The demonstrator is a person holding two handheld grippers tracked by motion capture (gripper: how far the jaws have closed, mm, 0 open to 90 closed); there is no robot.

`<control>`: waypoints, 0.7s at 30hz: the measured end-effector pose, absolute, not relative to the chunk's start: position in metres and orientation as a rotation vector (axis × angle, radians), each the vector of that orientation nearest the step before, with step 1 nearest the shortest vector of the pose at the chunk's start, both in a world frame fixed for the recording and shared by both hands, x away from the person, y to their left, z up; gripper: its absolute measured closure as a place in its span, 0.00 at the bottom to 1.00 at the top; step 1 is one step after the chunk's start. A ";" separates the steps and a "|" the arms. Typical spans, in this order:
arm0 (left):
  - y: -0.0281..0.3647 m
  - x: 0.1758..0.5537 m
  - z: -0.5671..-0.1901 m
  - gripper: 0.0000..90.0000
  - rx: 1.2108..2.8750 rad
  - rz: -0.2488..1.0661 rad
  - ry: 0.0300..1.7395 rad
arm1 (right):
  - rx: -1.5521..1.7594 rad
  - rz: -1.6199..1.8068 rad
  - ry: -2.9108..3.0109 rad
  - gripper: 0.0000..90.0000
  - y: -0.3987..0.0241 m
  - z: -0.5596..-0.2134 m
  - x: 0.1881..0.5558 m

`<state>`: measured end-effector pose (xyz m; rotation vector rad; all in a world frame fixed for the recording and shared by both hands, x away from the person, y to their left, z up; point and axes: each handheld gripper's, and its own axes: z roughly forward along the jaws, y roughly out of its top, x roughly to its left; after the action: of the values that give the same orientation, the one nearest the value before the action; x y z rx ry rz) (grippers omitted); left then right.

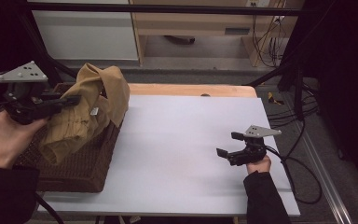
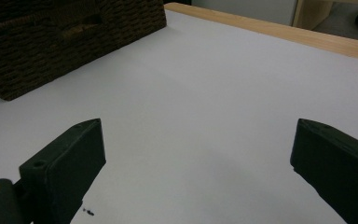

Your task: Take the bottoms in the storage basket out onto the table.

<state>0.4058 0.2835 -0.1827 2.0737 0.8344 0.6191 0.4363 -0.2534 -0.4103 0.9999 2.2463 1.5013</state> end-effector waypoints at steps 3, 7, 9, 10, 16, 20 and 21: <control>0.281 0.406 -0.182 0.97 2.075 0.617 0.827 | 1.000 1.504 2.245 0.04 -0.254 -0.410 0.436; 0.276 0.406 -0.181 0.97 2.075 0.613 0.817 | 1.000 1.502 2.246 0.04 -0.253 -0.410 0.436; 0.274 0.406 -0.181 0.97 2.075 0.612 0.811 | 1.000 1.503 2.246 0.04 -0.254 -0.410 0.436; 0.273 0.406 -0.181 0.97 2.073 0.609 0.808 | 1.000 1.503 2.246 0.04 -0.254 -0.410 0.436; 0.265 0.405 -0.178 0.97 2.071 0.604 0.783 | 1.000 1.503 2.247 0.04 -0.254 -0.410 0.436; 0.260 0.404 -0.177 0.97 2.066 0.598 0.769 | 1.002 1.505 2.244 0.04 -0.254 -0.410 0.436; 0.259 0.404 -0.176 0.97 2.065 0.596 0.765 | 1.000 1.504 2.244 0.04 -0.254 -0.410 0.436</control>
<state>0.4041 0.2591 -0.1765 2.0651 0.7649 0.5960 0.4359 -0.2538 -0.4098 1.0001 2.2443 1.5045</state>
